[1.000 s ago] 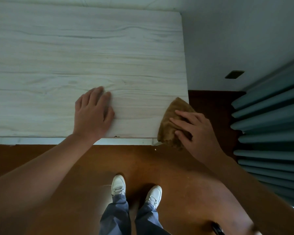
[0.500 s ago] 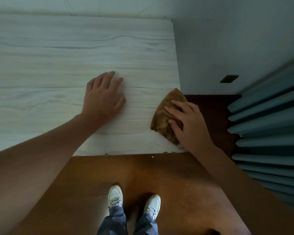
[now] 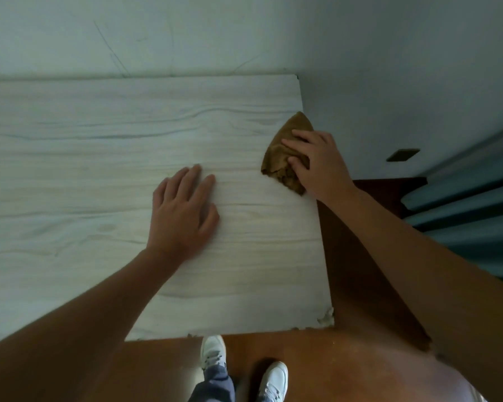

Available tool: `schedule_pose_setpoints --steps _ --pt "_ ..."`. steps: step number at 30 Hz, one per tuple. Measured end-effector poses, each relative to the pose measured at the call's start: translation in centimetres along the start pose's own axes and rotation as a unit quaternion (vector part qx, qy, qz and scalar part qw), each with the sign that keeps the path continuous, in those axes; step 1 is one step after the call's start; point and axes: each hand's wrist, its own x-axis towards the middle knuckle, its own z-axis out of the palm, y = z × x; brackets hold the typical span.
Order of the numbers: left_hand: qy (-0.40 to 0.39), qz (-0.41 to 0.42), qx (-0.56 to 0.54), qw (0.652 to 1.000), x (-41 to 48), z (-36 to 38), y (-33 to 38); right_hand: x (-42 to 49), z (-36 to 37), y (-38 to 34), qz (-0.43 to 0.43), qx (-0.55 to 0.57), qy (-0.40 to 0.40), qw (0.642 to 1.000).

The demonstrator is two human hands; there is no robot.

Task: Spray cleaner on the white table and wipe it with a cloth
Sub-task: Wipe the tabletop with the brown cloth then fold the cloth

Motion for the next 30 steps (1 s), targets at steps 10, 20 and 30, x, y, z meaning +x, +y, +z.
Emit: schedule_pose_setpoints --steps 10,20,30 --pt "-0.006 0.009 0.012 1.0 0.0 0.2 -0.2 11.4 1.6 0.0 0.09 -0.011 0.028 0.995" --pt "0.005 0.015 -0.003 1.0 0.2 0.5 -0.6 12.7 2.3 -0.8 0.12 -0.043 0.039 0.991" --pt "-0.03 0.005 0.002 1.0 0.2 0.1 -0.4 -2.7 1.5 -3.6 0.1 -0.041 0.039 0.993"
